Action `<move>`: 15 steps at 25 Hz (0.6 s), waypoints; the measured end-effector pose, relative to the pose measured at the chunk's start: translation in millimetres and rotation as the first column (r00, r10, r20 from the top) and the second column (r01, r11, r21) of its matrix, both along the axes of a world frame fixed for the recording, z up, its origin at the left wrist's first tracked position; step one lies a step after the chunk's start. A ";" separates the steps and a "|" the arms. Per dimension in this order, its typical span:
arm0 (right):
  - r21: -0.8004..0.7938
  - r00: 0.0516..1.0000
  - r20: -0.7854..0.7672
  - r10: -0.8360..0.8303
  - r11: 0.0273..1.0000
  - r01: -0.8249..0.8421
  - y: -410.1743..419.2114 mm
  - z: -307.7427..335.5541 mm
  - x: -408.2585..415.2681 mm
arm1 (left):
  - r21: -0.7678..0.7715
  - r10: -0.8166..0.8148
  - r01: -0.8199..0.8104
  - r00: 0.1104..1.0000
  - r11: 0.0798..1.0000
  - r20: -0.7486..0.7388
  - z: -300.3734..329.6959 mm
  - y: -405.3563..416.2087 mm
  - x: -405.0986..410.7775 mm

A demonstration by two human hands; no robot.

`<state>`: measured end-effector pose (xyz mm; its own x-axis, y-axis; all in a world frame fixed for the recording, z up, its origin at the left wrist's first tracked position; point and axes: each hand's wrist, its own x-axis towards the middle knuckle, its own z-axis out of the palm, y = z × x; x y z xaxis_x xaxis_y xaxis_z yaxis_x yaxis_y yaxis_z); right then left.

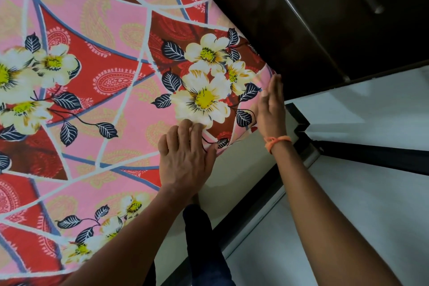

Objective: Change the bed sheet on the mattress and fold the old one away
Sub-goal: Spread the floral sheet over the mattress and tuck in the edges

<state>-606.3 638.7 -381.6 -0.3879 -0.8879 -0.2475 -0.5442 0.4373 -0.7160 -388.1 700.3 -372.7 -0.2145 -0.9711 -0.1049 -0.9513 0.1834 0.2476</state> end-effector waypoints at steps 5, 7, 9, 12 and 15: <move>0.096 0.983 -0.181 0.026 0.995 -0.009 -37.2 -3.7 -12.3 | 0.021 0.003 -0.003 1.000 1.000 -0.004 3.2 -2.0 -1.5; 0.155 0.955 -0.287 0.079 0.987 -0.035 -31.3 0.3 -19.4 | 0.022 -0.016 0.016 1.000 1.000 -0.008 4.7 -2.3 1.6; 0.374 0.962 -0.269 0.041 0.925 0.065 -14.2 4.6 -21.9 | 0.022 -0.046 0.047 0.999 0.999 -0.018 5.1 -1.3 3.9; 0.103 0.932 -0.234 -0.278 0.946 0.308 9.2 9.7 -5.5 | 0.005 -0.051 0.051 0.998 0.999 -0.027 2.2 -0.2 6.6; -0.112 0.771 0.054 -0.635 0.763 0.636 20.1 -2.7 5.1 | -0.167 -0.195 0.181 0.978 0.969 -0.068 2.0 6.6 1.4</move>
<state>-601.1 658.7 -384.3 -0.8713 -0.4614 -0.1674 -0.1624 0.5930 -0.7886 -386.7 707.0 -370.7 -0.3961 -0.9152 0.0741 -0.8732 0.4004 0.2779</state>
